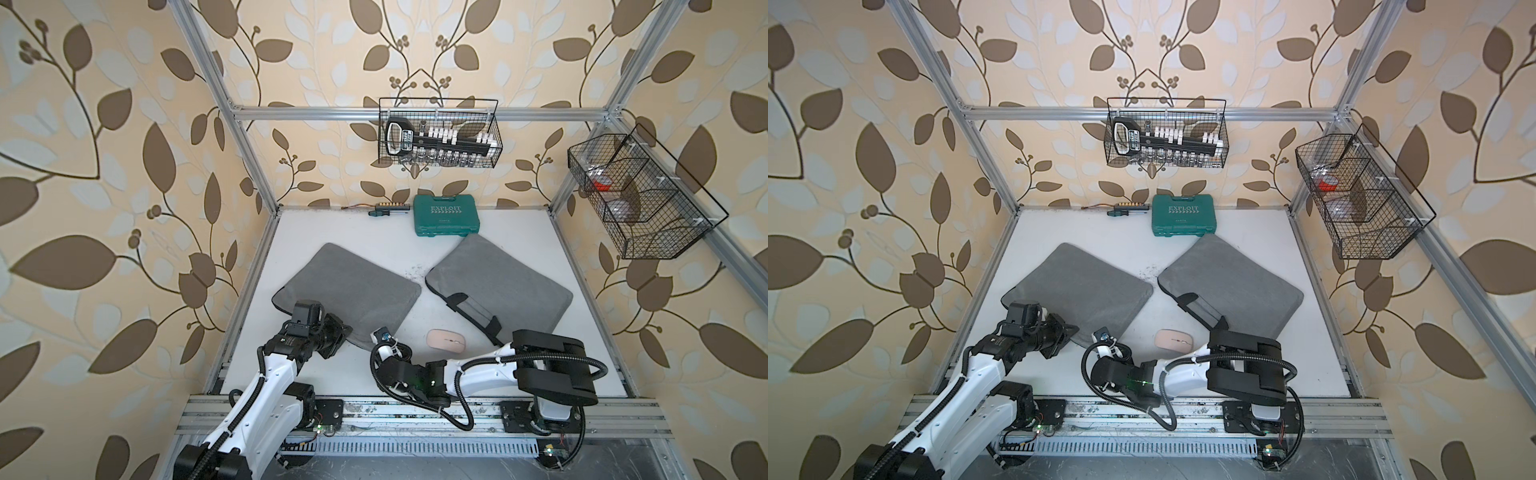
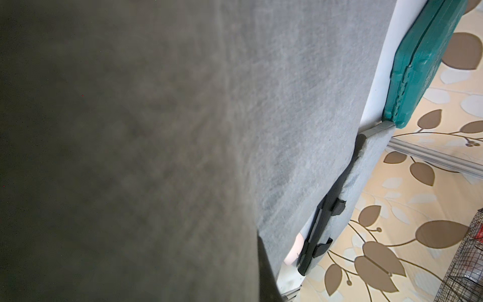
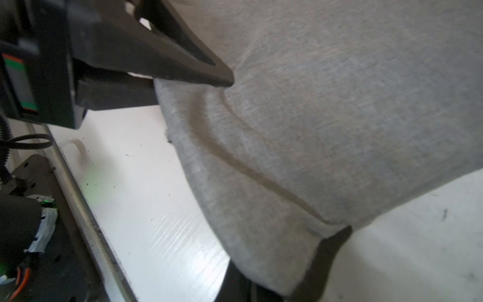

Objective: Put the mouse into the laptop bag
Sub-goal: Zip the zipper on the zippered laptop bag.

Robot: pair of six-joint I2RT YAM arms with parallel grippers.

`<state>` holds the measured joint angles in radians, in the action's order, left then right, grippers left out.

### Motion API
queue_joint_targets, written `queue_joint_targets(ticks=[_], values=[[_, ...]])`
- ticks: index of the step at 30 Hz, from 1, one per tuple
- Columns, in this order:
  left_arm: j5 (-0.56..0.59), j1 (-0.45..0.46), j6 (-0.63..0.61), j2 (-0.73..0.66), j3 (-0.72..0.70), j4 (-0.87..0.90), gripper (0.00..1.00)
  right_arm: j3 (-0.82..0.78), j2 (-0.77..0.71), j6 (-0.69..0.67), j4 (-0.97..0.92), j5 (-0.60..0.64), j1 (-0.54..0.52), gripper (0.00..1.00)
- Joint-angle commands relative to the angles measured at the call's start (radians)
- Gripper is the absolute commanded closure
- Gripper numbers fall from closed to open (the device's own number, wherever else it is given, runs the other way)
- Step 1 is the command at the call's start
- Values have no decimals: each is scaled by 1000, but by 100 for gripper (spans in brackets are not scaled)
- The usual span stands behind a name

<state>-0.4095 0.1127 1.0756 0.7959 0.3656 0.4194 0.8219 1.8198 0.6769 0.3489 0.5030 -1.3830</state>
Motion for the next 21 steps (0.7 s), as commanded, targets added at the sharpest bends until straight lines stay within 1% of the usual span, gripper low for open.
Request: queue_joint_targets(ticks=[1, 4, 8, 10, 12, 14, 15, 16, 17, 18, 19, 21], values=[[58, -2, -51, 25, 50, 25, 100, -74, -4, 29, -62, 51, 53, 100], [67, -4, -59, 43, 56, 16, 100, -103, -16, 7, -35, 34, 77, 100], [75, -13, -74, 88, 78, -22, 100, -113, -30, -49, 5, -9, 73, 100], [78, -20, -99, 135, 119, -38, 100, -79, -13, -82, -2, -14, 42, 100], [81, -35, -137, 195, 186, -30, 100, -8, 23, -110, -46, 11, -3, 100], [69, -61, -180, 254, 253, -15, 100, 62, 65, -123, -84, 35, -44, 100], [57, -79, -203, 279, 283, -5, 99, 95, 84, -128, -87, 21, -53, 100], [53, -97, -213, 297, 304, 10, 86, 114, 100, -136, -73, -8, -53, 100], [54, -112, -213, 304, 315, 23, 66, 128, 113, -145, -58, -28, -53, 100], [55, -131, -213, 303, 315, 35, 37, 149, 128, -156, -53, -41, -52, 100], [46, -149, -213, 292, 304, 40, 24, 175, 143, -168, -61, -44, -52, 100], [42, -162, -213, 253, 271, 50, 8, 220, 166, -182, -76, -41, -46, 100]])
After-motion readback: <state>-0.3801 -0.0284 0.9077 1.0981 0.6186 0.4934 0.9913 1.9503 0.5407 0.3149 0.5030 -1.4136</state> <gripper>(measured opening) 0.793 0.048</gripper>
